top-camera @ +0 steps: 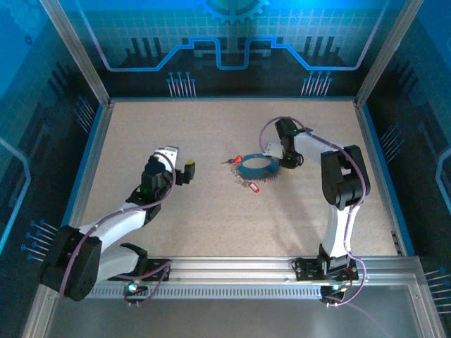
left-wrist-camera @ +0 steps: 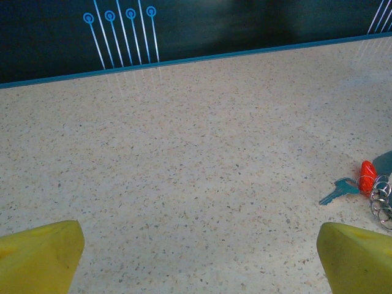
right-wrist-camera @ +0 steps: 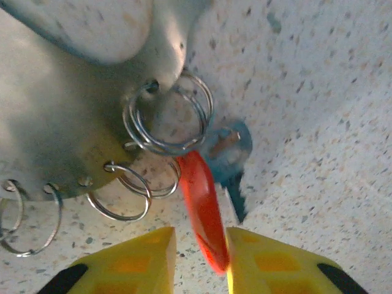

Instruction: Put the keys on the keyring

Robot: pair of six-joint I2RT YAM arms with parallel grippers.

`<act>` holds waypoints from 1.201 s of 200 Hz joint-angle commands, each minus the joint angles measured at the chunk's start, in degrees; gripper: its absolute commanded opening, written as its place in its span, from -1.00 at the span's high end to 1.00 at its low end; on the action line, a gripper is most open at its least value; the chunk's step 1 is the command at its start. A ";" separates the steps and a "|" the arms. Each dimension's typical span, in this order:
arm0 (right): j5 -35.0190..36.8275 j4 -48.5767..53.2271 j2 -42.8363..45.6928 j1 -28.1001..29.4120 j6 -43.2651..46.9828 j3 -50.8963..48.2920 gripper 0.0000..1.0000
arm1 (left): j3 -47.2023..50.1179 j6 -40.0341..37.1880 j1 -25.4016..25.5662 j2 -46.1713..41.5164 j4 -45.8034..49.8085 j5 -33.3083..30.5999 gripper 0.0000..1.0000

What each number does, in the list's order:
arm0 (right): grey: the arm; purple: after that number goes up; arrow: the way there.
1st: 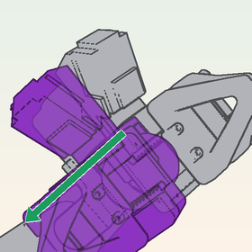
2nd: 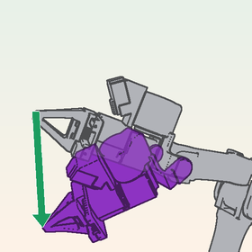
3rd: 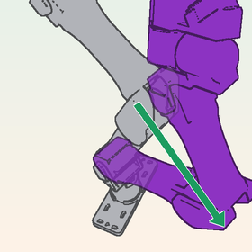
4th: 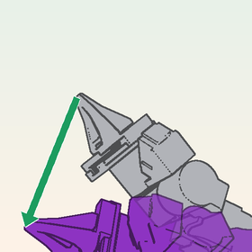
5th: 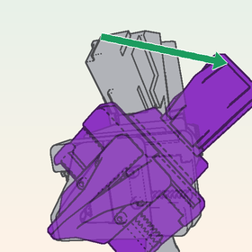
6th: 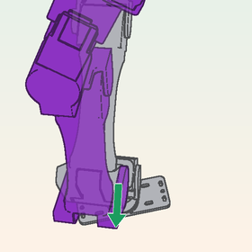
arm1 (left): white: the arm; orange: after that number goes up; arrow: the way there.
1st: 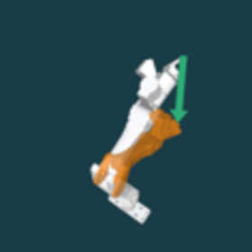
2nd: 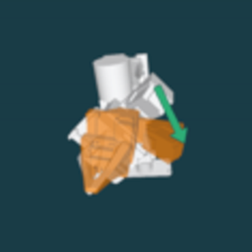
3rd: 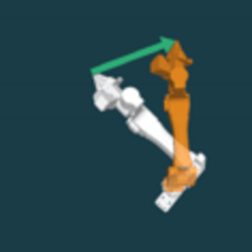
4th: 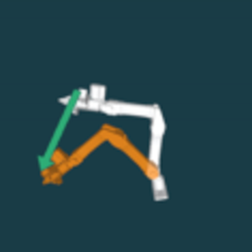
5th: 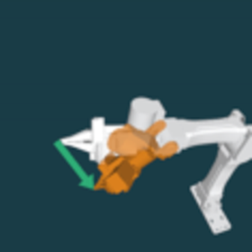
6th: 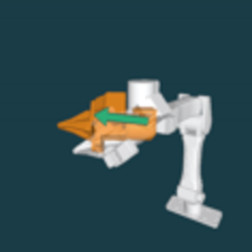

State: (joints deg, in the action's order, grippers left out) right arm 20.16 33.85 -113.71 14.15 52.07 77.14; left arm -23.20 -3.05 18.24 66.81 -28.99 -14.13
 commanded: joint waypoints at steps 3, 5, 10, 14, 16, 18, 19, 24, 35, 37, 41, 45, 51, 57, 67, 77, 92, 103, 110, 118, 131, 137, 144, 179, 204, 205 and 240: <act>1.79 -2.46 2.91 -1.77 -3.36 -1.04 0.38 | -2.22 -1.32 -0.75 0.55 -0.11 -0.87 -0.98; 1.98 -2.49 3.17 -1.85 -3.68 -1.10 0.37 | -2.27 -1.34 -0.82 0.53 0.01 -0.91 -0.98; 2.24 -2.97 3.97 -1.98 -4.39 -1.48 0.37 | -2.29 -1.39 -0.75 0.68 0.24 -1.25 -0.98; 2.43 -3.69 4.69 -1.90 -5.02 -2.03 0.37 | -2.40 -1.43 -0.79 0.74 0.43 -1.56 -0.98; 2.49 -4.09 5.00 -1.93 -5.26 -2.33 0.37 | -2.45 -1.50 -0.76 0.77 0.54 -1.68 -0.98; 2.49 -4.72 5.48 -1.93 -5.59 -2.67 0.37 | -2.46 -1.49 -0.75 0.85 0.63 -1.80 -0.98; 2.50 -4.96 5.72 -1.93 -5.76 -2.86 0.37 | -2.50 -1.55 -0.75 0.81 0.75 -1.88 -0.98; 2.32 -6.71 6.77 -1.92 -6.56 -3.83 0.36 | -2.63 -1.61 -0.79 0.81 1.12 -2.13 -0.98; 1.56 -10.01 9.72 -2.00 -8.97 -5.75 0.35 | -2.82 -1.61 -0.75 0.69 2.45 -2.68 -0.98; 1.20 -10.48 10.19 -2.02 -9.44 -6.01 0.35 | -2.92 -1.61 -0.77 0.63 2.69 -2.73 -0.98; 0.71 -11.30 11.28 -2.02 -10.55 -6.46 0.35 | -2.98 -1.61 -0.75 0.55 3.06 -2.91 -0.98; 0.03 -12.03 12.45 -1.95 -11.78 -6.91 0.34 | -2.96 -1.61 -0.75 0.54 3.38 -3.13 -0.98; -1.17 -13.39 14.57 -1.76 -13.36 -7.81 0.33 | -3.11 -1.45 -0.81 0.45 4.06 -3.46 -0.98; -2.69 -15.46 16.89 -1.31 -14.49 -9.38 0.30 | -3.38 -1.34 -0.75 0.36 4.92 -3.88 -0.98; -5.14 -19.56 21.18 -0.41 -16.00 -12.32 -0.73 | -4.28 -1.18 -0.79 0.34 7.03 -4.46 -0.98; -7.38 -23.22 25.05 0.58 -17.69 -14.89 -0.99 | -4.95 -0.85 -0.93 0.43 8.60 -4.94 -0.98; -10.39 -28.06 30.83 1.73 -21.61 -18.48 -0.99 | -5.38 0.07 -1.01 0.99 9.30 -5.80 -0.98; -13.29 -33.33 35.81 2.08 -25.77 -22.59 -0.99 | -5.37 0.46 -1.01 1.65 8.95 -7.47 -0.98; -15.19 -37.73 38.92 2.02 -28.92 -25.78 -0.99 | -5.31 0.29 -1.06 2.02 8.55 -8.92 -0.98; -16.51 -42.28 42.41 1.93 -32.42 -29.83 -0.99 | -5.04 -0.70 -1.01 2.42 7.68 -9.71 -0.98; -17.82 -46.72 47.57 2.05 -35.74 -34.32 -0.99 | -3.94 -3.14 -1.01 2.98 5.35 -9.71 -0.98; -17.80 -47.51 49.98 2.14 -36.90 -35.97 -0.99 | -3.44 -3.93 -1.01 3.19 4.42 -9.82 -0.98; -17.37 -48.35 52.62 2.14 -37.88 -37.94 -0.99 | -2.99 -4.47 -1.01 3.44 3.45 -10.28 -0.98; -9.86 -48.97 61.01 0.95 -39.75 -47.09 -0.99 | 0.68 -5.91 -1.40 7.17 -7.43 -12.76 -0.98; -9.64 -55.71 62.57 -3.10 -44.38 -54.51 -0.99 | 2.22 -3.76 -2.65 12.34 -16.04 -13.77 -0.98; -9.76 -55.98 62.52 -3.31 -44.53 -54.71 -0.99 | 2.21 -3.69 -2.71 12.49 -16.20 -13.79 -0.98; -11.63 -64.19 55.89 -5.94 -47.24 -59.47 -0.99 | -0.59 -3.11 -5.31 14.56 -13.67 -11.01 -0.98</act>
State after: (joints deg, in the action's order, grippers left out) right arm 8.58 -20.71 -54.02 9.17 8.62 19.99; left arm -22.06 -7.18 15.07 80.36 -38.28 -26.09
